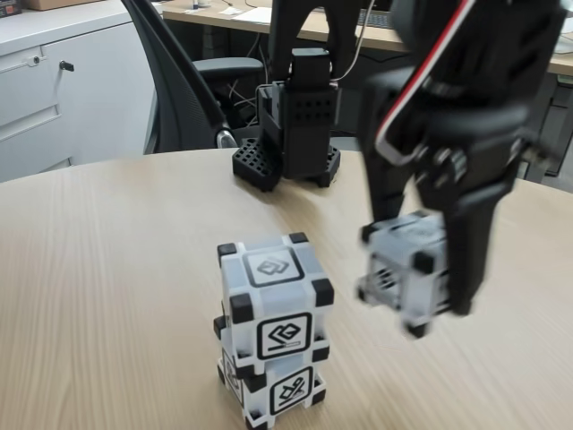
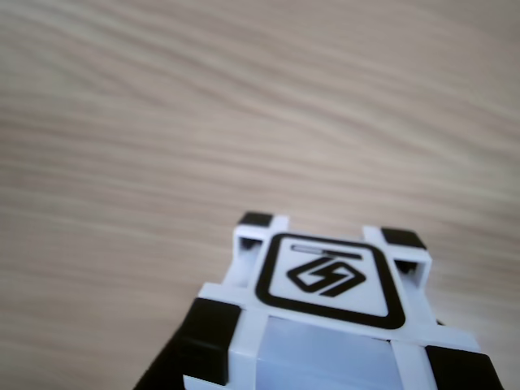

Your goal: Stack cubes from left to right.

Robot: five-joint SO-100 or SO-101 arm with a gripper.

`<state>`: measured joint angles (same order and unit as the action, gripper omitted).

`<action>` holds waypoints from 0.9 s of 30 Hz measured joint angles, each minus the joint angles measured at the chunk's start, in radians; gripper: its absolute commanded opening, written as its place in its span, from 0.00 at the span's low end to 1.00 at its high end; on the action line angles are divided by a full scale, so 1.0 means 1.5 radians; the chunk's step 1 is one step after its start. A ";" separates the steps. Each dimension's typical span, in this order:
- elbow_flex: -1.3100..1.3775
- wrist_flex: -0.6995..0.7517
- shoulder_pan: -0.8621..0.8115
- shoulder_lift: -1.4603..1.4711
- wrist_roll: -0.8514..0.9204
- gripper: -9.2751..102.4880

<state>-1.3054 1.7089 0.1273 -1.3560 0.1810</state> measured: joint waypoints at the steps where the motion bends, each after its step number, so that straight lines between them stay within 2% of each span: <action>1: 0.009 0.002 0.004 -0.008 -0.005 0.08; 7: 0.044 0.008 0.032 -0.077 -0.029 0.08; 14: 0.044 0.069 0.036 -0.126 -0.049 0.08; 27: 0.044 0.073 0.031 -0.179 -0.026 0.08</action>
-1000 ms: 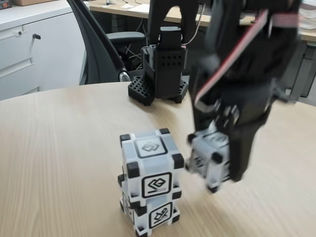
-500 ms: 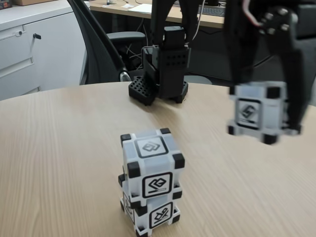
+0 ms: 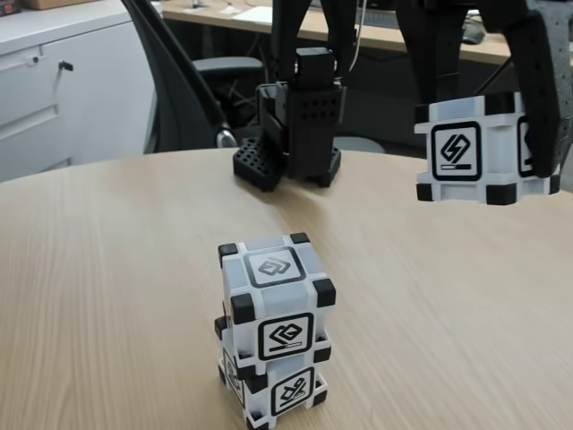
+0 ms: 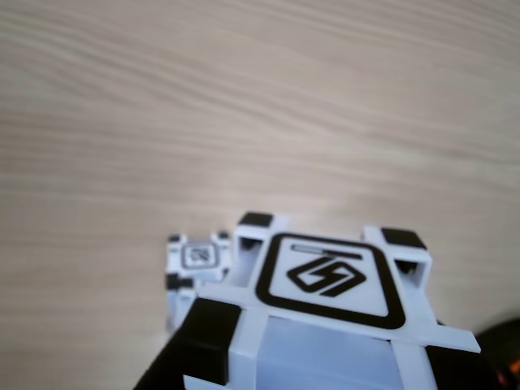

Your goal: Stack cubes from left to right.

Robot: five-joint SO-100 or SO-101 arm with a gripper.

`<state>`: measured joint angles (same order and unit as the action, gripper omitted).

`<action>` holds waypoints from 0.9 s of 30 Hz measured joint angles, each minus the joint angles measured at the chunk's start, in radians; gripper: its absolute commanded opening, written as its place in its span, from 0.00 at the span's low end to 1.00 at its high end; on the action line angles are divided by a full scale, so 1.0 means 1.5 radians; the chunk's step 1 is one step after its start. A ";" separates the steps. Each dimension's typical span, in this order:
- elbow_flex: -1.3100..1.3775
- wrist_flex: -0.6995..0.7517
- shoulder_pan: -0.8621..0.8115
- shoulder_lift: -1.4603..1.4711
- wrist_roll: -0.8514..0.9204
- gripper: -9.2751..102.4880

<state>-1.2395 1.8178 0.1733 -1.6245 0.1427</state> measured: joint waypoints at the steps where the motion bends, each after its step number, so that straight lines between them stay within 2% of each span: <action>1: 0.000 0.000 -0.008 -0.001 0.000 0.08; 27: 0.000 0.000 -0.201 -0.013 0.037 0.08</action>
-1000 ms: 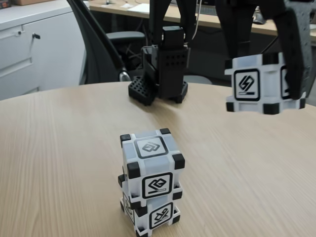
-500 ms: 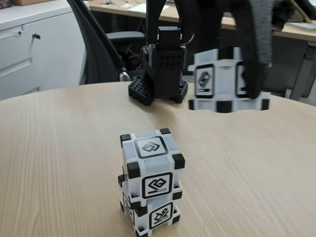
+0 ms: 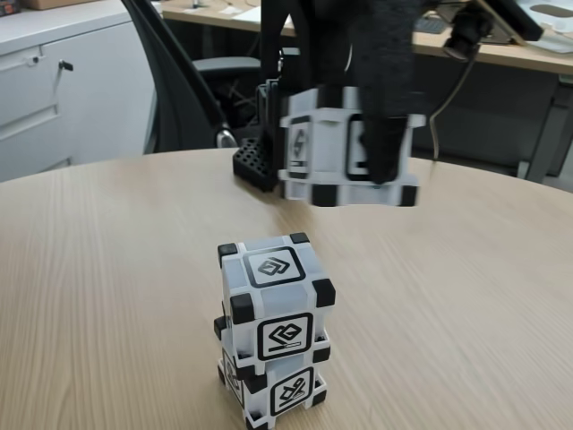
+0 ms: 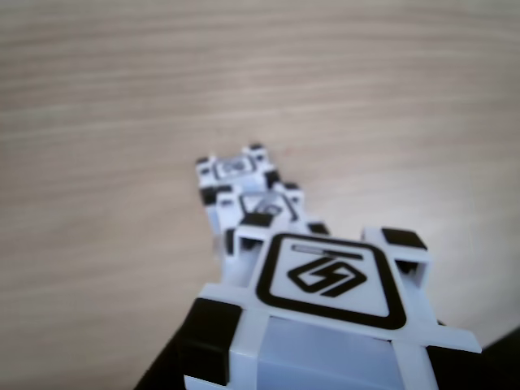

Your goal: Stack cubes from left to right.

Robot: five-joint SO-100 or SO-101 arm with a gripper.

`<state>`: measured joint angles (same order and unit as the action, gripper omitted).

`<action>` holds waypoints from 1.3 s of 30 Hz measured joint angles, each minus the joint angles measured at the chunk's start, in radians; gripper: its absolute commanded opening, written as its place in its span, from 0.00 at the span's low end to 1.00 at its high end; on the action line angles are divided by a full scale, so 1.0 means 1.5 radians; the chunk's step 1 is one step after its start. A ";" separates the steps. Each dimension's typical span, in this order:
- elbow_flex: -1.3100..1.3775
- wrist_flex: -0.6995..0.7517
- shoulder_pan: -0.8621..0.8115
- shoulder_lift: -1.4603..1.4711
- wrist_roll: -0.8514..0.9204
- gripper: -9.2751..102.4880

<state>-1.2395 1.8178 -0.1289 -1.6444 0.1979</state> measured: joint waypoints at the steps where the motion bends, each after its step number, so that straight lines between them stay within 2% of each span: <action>1: 0.000 0.000 -0.008 0.000 0.004 0.08; 14: 0.000 0.000 -0.110 0.000 0.049 0.08; 30: 0.000 -0.001 -0.115 0.000 0.055 0.08; 39: 0.001 -0.056 -0.115 0.029 0.051 0.08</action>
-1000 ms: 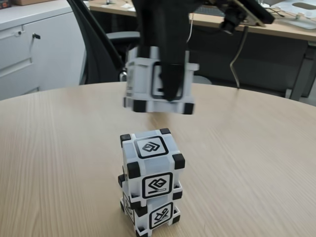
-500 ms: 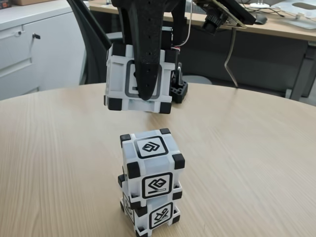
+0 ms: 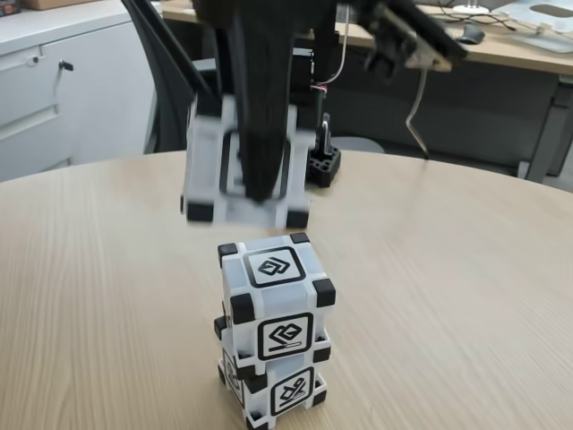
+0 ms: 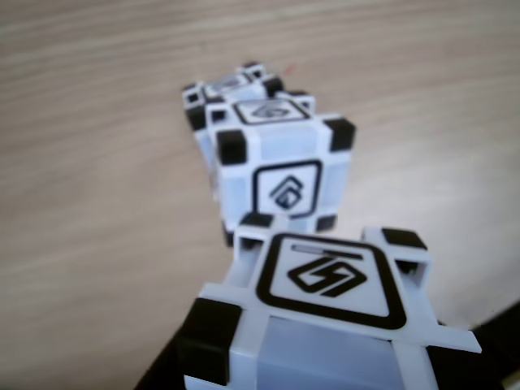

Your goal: Stack cubes from left to right.

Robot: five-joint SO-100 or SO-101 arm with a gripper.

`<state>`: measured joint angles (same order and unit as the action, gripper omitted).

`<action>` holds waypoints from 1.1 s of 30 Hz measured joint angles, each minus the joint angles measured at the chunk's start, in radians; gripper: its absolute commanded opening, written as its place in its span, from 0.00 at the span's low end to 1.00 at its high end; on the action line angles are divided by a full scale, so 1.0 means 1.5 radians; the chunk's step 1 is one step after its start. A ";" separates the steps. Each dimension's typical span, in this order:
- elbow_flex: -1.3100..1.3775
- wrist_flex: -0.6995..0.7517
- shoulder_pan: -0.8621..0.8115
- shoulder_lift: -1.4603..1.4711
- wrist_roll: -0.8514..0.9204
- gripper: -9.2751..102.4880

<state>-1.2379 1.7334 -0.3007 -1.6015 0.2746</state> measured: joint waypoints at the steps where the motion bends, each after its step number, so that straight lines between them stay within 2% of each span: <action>1: 0.000 0.000 0.000 0.000 0.000 0.08; 20: 0.001 0.000 0.007 0.000 -0.065 0.08; 33: 0.001 0.000 0.063 0.000 -0.115 0.08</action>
<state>-1.2364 1.7334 -0.2056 -1.6015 0.1028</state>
